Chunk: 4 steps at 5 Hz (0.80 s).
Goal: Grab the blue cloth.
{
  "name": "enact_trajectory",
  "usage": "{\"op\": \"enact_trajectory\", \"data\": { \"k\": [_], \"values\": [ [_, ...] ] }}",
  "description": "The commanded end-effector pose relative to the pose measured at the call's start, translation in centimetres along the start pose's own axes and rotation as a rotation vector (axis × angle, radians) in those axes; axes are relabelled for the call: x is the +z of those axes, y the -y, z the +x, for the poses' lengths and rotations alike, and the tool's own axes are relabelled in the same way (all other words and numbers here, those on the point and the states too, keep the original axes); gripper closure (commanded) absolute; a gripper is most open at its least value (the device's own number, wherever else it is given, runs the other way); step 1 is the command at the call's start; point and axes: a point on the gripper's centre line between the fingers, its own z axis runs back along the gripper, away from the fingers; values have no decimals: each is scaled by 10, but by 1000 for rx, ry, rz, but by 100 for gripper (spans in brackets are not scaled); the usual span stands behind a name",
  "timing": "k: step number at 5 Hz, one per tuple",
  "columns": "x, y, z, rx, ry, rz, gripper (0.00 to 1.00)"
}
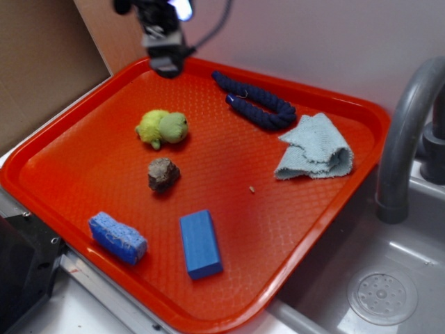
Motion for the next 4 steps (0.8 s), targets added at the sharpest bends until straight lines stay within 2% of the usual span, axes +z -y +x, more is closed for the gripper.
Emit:
{"op": "enact_trajectory", "data": {
  "k": [1,2,3,4],
  "values": [
    [-19,-2,53,-347,115,76,0],
    [-35,3,74,-601,121,75,0],
    [-42,14,85,-811,185,43,0],
    [-42,25,89,-909,242,1,0]
  ]
}}
